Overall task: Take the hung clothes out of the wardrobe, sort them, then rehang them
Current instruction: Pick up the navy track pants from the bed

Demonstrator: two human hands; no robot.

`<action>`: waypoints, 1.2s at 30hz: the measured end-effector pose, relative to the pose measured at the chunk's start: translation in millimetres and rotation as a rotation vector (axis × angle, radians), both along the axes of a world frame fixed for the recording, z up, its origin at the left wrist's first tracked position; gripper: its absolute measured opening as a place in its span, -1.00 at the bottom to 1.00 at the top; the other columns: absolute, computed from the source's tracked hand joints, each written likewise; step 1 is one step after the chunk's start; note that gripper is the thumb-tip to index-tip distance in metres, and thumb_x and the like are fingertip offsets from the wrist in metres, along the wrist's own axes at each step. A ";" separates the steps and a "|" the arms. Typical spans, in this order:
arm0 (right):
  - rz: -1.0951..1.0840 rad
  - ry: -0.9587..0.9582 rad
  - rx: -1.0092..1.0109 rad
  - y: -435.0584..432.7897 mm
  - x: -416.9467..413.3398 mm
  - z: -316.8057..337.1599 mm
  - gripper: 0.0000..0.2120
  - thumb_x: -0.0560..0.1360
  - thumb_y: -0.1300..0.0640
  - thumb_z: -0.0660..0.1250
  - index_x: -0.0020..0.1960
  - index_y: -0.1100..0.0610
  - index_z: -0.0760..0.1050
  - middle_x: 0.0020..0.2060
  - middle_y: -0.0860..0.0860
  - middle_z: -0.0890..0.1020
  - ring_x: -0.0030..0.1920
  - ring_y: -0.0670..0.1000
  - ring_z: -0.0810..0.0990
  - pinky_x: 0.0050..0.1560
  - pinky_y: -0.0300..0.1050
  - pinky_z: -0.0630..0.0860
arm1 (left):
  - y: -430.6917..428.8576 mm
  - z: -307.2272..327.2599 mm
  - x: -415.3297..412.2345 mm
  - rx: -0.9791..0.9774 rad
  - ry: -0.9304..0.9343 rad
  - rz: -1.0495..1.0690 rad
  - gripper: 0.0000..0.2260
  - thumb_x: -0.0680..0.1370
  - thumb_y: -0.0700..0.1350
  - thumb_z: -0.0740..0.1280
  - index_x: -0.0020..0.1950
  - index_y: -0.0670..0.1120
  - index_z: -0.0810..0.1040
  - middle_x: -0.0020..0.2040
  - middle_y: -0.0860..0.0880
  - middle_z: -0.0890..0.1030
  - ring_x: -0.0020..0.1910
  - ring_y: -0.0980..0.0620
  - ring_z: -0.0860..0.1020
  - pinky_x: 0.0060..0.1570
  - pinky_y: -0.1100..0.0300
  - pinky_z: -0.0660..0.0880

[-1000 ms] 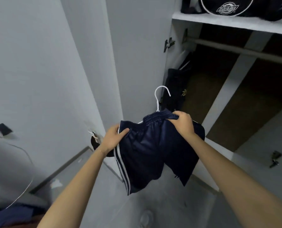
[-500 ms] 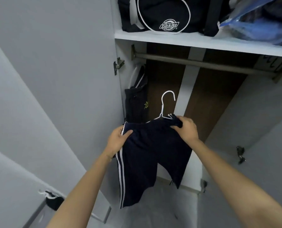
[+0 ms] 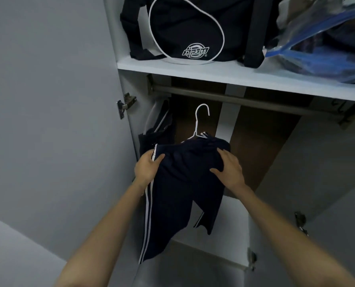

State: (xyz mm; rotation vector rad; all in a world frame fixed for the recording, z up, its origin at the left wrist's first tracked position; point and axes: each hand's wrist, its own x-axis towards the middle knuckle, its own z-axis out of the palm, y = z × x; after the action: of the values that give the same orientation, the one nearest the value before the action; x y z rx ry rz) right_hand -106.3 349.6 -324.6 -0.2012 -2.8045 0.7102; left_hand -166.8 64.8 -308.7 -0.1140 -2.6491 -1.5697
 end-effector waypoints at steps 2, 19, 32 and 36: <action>0.042 0.013 0.023 5.8 -14.9 0.5 -0.25 0.48 -0.04 0.44 0.56 0.08 0.19 0.49 0.12 0.30 0.49 0.14 0.23 0.47 0.07 0.21 | 9.1 0.8 -16.4 0.020 0.008 0.047 -0.82 0.59 0.11 0.32 0.04 0.04 0.62 -0.12 0.08 0.66 -0.08 -0.01 0.62 0.00 0.00 0.56; 0.190 -0.049 0.025 42.6 -101.1 -0.8 -0.30 0.54 0.00 0.39 0.57 0.03 0.14 0.54 0.11 0.17 0.52 0.15 0.13 0.50 0.13 0.15 | 75.0 3.4 -91.7 0.183 0.069 0.313 -0.83 0.61 0.04 0.30 0.10 0.00 0.60 -0.05 0.06 0.65 -0.07 0.03 0.59 -0.02 0.11 0.49; 0.233 -0.082 0.041 46.5 -131.2 -2.2 -0.31 0.54 -0.01 0.38 0.57 0.01 0.13 0.54 0.10 0.18 0.53 0.14 0.11 0.50 0.10 0.13 | 82.8 -20.6 -123.3 0.167 0.011 0.421 -0.78 0.58 0.09 0.32 0.12 0.01 0.61 -0.08 0.03 0.67 -0.08 -0.02 0.62 0.01 0.05 0.56; 0.264 -0.107 0.061 47.0 -137.0 -4.9 -0.30 0.54 -0.02 0.37 0.57 0.00 0.11 0.55 0.09 0.17 0.53 0.13 0.11 0.50 0.09 0.12 | 82.4 -27.2 -125.7 0.207 0.001 0.471 -0.81 0.58 0.07 0.34 0.05 -0.01 0.62 -0.12 0.03 0.66 -0.12 -0.01 0.62 -0.04 0.06 0.55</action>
State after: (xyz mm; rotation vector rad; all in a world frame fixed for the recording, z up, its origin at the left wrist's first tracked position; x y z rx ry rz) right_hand -243.3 396.6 -329.5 0.1492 -2.9838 0.6857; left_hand -292.5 147.1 -335.9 0.4793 -2.2597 -1.6458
